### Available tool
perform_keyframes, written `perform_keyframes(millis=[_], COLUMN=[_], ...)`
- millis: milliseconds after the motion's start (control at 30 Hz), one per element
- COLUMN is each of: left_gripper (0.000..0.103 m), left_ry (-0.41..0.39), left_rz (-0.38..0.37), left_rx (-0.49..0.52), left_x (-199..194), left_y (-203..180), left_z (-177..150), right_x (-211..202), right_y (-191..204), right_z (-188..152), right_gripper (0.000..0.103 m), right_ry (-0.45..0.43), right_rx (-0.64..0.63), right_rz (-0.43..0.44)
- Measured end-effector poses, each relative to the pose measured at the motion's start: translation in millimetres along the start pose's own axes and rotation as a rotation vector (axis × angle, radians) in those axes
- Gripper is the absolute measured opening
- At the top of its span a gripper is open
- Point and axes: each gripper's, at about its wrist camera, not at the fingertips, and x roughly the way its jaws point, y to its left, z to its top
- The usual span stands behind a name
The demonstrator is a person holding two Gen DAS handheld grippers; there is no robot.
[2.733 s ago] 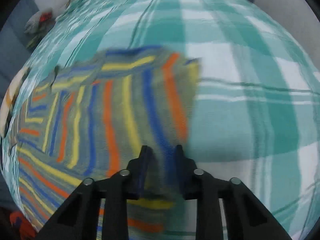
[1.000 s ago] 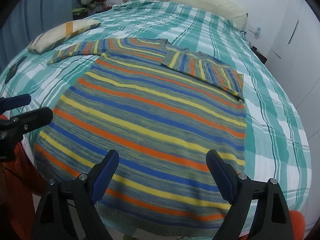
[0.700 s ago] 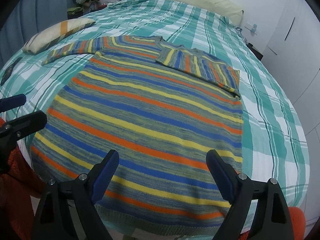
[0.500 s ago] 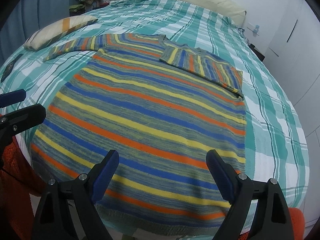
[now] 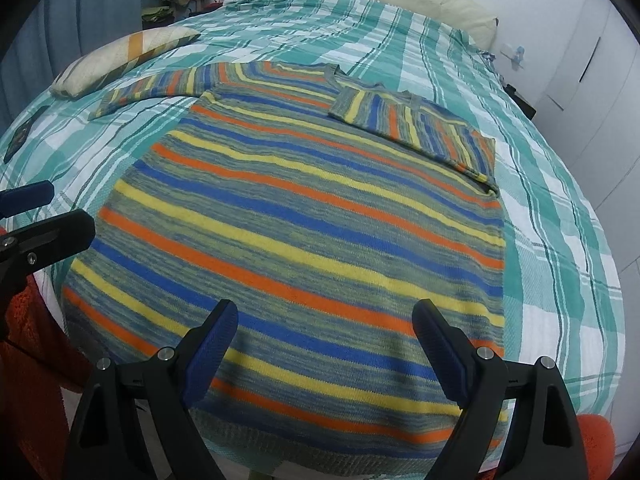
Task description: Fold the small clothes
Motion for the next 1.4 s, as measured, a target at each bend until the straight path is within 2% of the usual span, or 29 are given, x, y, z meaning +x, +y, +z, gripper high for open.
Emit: perform_keyframes(millis=[600, 900, 1200, 1400], left_gripper=[0.102, 0.102, 0.102, 0.102], left_ry=[0.031, 0.025, 0.051, 0.055], left_rz=[0.041, 0.055, 0.098, 0.105], left_rx=[0.006, -0.046, -0.025, -0.12], left_x=[13, 14, 23, 22], left_y=[-2, 3, -5, 11], left_z=[-2, -3, -14, -15], right_x=[3, -13, -23, -24], right_y=[-22, -35, -75, -99], right_z=[-4, -13, -37, -44], right_gripper=[0.088, 0.088, 0.088, 0.088], right_ry=[-0.006, -0.076, -0.124, -0.162], right_rx=[0.089, 0.107, 0.194, 0.263], right_rz=[0.027, 0.056, 0.078, 0.114])
